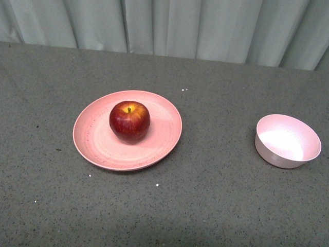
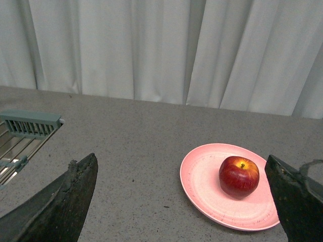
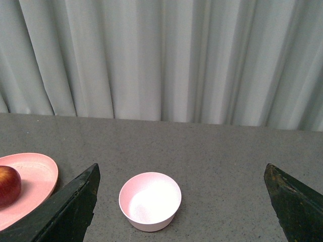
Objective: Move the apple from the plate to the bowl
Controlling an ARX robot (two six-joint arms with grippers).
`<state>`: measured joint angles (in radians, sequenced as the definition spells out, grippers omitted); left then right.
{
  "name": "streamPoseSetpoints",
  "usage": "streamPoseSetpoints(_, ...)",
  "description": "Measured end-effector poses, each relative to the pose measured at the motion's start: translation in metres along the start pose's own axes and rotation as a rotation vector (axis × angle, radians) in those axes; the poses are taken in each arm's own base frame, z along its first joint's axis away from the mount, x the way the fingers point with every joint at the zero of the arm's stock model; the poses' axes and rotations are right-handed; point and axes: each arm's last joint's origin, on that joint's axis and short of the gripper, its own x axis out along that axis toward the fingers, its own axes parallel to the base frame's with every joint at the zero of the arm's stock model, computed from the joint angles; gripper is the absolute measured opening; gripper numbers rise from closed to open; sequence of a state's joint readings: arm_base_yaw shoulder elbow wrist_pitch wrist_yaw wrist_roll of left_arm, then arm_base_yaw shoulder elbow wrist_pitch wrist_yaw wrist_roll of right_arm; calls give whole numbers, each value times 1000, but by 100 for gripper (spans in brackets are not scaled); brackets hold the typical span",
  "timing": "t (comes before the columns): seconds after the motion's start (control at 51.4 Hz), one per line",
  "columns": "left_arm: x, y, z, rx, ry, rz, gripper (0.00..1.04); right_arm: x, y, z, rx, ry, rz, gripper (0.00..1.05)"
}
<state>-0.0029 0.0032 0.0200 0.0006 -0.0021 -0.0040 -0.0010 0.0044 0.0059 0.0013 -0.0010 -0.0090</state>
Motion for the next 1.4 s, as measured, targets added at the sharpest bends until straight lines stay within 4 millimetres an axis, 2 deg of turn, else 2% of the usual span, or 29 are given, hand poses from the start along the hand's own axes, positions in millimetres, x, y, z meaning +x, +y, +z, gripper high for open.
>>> streamPoseSetpoints(1.401, 0, 0, 0, 0, 0, 0, 98, 0, 0, 0, 0, 0, 0, 95)
